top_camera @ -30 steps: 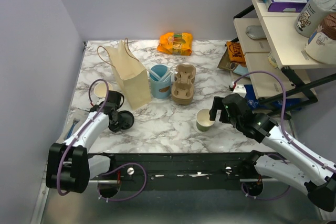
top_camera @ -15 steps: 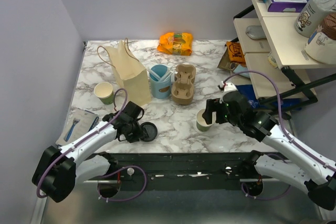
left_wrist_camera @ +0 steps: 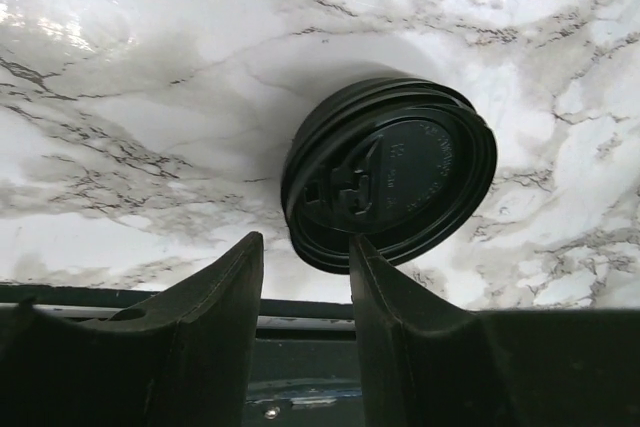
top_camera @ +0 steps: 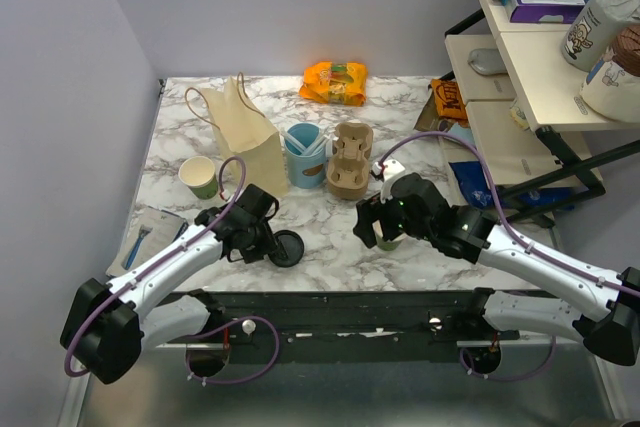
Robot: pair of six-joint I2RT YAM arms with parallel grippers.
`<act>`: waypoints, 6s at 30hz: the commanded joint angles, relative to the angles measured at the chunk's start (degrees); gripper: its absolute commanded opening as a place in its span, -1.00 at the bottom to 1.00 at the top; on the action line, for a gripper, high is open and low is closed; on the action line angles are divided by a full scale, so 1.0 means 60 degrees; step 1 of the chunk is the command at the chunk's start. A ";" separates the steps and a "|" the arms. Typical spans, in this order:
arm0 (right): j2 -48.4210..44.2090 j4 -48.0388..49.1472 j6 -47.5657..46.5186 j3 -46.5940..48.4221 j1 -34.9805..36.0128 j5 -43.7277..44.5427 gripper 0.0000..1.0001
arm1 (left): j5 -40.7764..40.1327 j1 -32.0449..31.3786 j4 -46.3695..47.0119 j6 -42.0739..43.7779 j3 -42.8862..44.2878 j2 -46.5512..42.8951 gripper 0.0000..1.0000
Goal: Pack the takeout coffee
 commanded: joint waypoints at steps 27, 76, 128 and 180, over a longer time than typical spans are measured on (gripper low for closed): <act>-0.0033 0.0131 0.0523 -0.0266 0.0064 0.0503 0.79 | -0.0522 -0.0058 0.0080 -0.0001 0.0097 0.0692 -0.66; 0.2837 0.7363 -0.6667 -0.1510 0.2539 -0.4446 0.45 | 0.1177 -0.0058 -0.0139 -0.0776 0.0404 0.0224 -1.00; 0.4729 0.4862 -0.9570 0.0321 0.4004 -0.1343 -0.99 | 0.2262 -0.0058 -0.1633 -0.0572 0.1136 -0.1402 -1.00; -0.1483 0.3544 -0.5732 -0.1291 0.3975 0.4634 -0.99 | -0.0784 0.0411 0.1458 0.0527 -0.0153 0.1909 -0.66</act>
